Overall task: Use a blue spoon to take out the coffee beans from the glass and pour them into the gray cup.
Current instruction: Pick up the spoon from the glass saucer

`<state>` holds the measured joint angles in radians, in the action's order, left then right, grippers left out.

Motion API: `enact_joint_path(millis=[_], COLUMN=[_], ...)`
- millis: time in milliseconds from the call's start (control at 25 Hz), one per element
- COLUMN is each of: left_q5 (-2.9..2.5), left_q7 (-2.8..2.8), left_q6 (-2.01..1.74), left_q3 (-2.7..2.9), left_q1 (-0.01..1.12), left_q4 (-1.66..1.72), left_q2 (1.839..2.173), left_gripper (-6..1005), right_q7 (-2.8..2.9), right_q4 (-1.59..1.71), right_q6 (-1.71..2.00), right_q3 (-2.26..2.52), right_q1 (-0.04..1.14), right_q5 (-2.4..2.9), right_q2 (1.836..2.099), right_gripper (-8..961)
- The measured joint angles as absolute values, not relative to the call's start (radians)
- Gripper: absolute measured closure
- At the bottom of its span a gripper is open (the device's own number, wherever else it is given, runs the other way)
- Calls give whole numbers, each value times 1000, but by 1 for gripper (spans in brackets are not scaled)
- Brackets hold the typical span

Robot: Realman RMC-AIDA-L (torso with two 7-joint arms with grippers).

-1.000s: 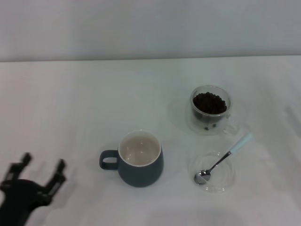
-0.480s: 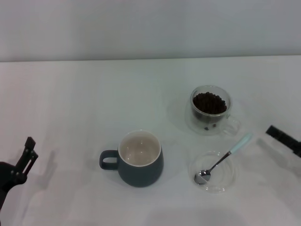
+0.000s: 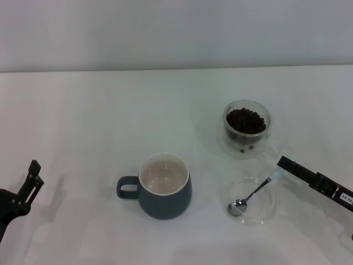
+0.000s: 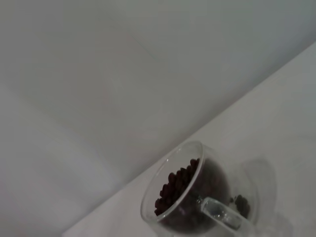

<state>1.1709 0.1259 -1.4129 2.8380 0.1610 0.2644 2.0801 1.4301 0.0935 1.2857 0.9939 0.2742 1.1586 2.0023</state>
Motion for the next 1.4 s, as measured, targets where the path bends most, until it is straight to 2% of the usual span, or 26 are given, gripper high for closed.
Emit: enact_joint_path(millis=[600,920,1120,1400], left_q5=[1165,1170,1172,1173], left_q7=[128,127,127,127], left_q6=[-1411,-1411,-1411,-1411], left_q3=[2839,2838,2834,2832], left_q1=[163,164,164,164], left_q4=[255,253,253,253], left_q2=[2080,2080,2080,2080], left_gripper=[132,133,133,133], right_q7=[1431,1431,1431,1431], right_q4=[90,90,90,86], right_q6=[1265,1250,1246,1245], right_q3=[997,997,997,997], right_q1=[310,318,321,321], right_q5=[1160,1157,1155,1152], right_q2=[2011,2011,2011,2011], right_gripper=[101,289,503,621])
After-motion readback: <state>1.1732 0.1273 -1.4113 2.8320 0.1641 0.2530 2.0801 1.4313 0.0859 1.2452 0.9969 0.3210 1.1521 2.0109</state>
